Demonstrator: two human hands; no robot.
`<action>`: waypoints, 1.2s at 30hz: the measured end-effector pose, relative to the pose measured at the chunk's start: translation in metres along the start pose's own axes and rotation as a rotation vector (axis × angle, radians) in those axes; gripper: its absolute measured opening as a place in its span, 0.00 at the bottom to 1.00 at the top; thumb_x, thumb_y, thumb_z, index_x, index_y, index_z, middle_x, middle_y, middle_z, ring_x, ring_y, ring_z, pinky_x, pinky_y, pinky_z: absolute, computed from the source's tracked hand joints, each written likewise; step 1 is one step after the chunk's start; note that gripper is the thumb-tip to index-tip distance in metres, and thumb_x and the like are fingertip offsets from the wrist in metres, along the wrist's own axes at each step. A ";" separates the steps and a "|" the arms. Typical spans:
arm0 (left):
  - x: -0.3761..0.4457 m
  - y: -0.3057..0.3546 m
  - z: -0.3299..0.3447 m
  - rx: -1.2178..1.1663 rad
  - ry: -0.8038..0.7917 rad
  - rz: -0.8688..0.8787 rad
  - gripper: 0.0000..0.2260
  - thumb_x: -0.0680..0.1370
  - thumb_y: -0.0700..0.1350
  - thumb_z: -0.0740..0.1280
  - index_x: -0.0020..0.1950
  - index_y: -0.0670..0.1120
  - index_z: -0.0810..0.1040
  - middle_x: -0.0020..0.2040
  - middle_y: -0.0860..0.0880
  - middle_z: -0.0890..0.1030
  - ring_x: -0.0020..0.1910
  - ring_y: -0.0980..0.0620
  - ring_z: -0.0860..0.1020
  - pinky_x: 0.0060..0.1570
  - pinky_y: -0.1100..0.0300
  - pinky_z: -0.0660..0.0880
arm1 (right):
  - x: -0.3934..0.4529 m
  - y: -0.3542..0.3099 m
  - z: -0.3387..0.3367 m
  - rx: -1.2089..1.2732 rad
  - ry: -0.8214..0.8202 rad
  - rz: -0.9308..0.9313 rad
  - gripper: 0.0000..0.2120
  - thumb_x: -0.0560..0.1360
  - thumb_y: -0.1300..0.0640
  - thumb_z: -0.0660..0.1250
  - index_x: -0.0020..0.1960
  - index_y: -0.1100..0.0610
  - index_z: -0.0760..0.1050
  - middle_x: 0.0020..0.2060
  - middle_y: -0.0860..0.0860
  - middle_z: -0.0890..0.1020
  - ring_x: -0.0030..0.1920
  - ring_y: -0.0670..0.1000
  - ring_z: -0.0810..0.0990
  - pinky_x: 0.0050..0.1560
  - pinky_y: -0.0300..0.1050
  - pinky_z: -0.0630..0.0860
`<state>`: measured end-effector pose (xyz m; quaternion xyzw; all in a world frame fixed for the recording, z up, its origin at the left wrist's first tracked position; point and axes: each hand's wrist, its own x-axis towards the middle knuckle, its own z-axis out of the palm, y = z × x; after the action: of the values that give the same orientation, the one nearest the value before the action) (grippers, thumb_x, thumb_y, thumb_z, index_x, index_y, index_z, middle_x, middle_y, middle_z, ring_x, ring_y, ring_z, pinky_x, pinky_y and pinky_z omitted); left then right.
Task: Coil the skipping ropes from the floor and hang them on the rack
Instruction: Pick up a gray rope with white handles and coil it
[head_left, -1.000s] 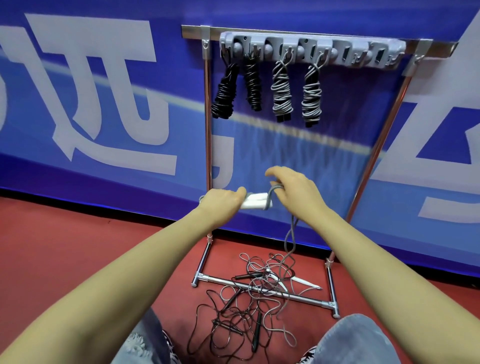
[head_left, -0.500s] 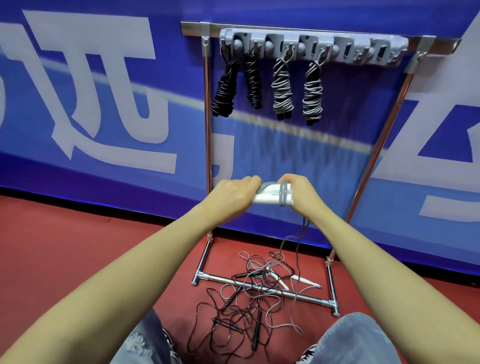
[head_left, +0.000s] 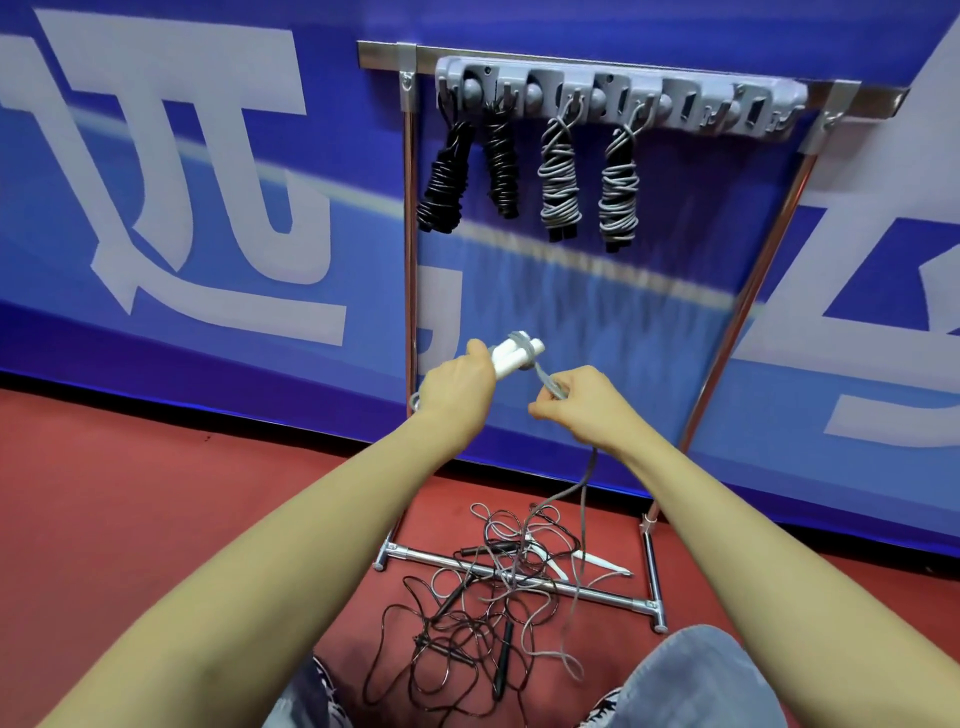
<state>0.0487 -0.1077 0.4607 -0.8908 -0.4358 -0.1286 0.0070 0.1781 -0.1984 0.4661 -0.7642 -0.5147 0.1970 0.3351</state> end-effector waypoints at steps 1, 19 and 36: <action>0.001 -0.005 0.002 0.035 -0.013 -0.003 0.11 0.76 0.31 0.59 0.58 0.39 0.66 0.48 0.43 0.79 0.43 0.42 0.79 0.35 0.53 0.67 | -0.001 -0.001 0.000 -0.046 -0.005 -0.033 0.10 0.69 0.63 0.67 0.30 0.63 0.70 0.17 0.45 0.66 0.21 0.45 0.62 0.27 0.40 0.62; -0.003 -0.034 0.003 0.304 0.293 0.875 0.09 0.68 0.36 0.50 0.43 0.46 0.65 0.26 0.49 0.71 0.20 0.47 0.70 0.21 0.66 0.55 | 0.018 -0.013 -0.011 0.010 0.095 -0.055 0.13 0.70 0.61 0.74 0.46 0.57 0.71 0.23 0.49 0.68 0.23 0.45 0.64 0.22 0.33 0.60; 0.002 -0.005 -0.010 -0.019 0.110 0.017 0.10 0.76 0.32 0.59 0.56 0.40 0.64 0.42 0.45 0.76 0.36 0.43 0.73 0.33 0.53 0.66 | 0.005 -0.012 0.009 0.080 0.042 -0.068 0.13 0.72 0.59 0.71 0.32 0.55 0.70 0.24 0.47 0.70 0.26 0.44 0.66 0.28 0.33 0.63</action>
<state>0.0433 -0.1042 0.4706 -0.8860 -0.4259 -0.1817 0.0236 0.1665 -0.1882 0.4681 -0.7364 -0.5249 0.1898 0.3824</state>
